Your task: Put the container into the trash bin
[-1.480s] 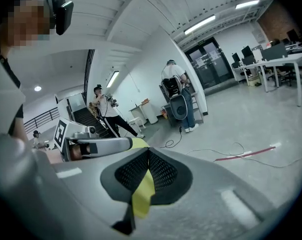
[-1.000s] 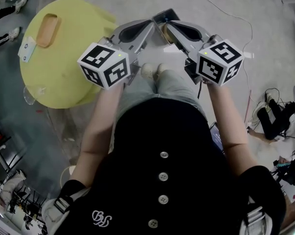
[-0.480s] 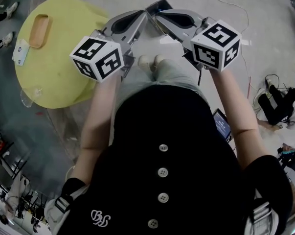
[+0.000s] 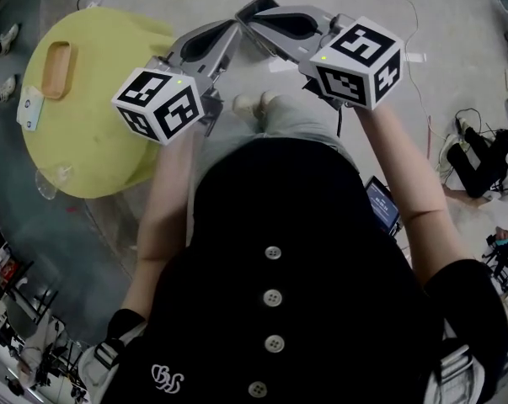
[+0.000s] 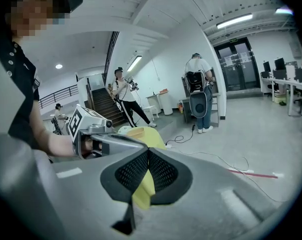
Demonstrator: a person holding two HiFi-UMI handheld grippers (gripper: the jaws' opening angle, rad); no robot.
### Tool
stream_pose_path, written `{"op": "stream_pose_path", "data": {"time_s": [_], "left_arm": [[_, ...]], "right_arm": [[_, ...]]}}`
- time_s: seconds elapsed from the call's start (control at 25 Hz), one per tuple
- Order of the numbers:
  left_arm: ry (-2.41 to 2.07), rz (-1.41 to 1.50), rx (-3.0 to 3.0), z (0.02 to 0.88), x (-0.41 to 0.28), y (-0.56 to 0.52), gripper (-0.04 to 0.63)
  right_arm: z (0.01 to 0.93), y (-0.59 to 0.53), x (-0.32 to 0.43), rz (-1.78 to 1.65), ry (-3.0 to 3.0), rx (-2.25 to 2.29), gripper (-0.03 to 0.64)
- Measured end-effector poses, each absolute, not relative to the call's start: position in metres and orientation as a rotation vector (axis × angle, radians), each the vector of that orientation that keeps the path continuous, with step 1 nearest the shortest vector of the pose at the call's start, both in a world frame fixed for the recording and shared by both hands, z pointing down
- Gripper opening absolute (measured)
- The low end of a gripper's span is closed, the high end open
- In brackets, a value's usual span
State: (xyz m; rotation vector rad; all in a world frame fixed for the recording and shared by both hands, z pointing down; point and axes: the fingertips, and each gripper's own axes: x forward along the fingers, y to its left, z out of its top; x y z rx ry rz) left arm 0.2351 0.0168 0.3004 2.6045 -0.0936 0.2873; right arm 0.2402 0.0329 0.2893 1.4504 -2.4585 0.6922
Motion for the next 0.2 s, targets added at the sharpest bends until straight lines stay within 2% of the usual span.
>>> {"op": "stream_pose_path", "data": {"time_s": [0.2], "left_arm": [[-0.084,0.279,2.614,0.293,0.249,0.029,0.012]], "right_arm": [[0.286,0.046,0.253,0.682,-2.459,1.462,0.003]]}}
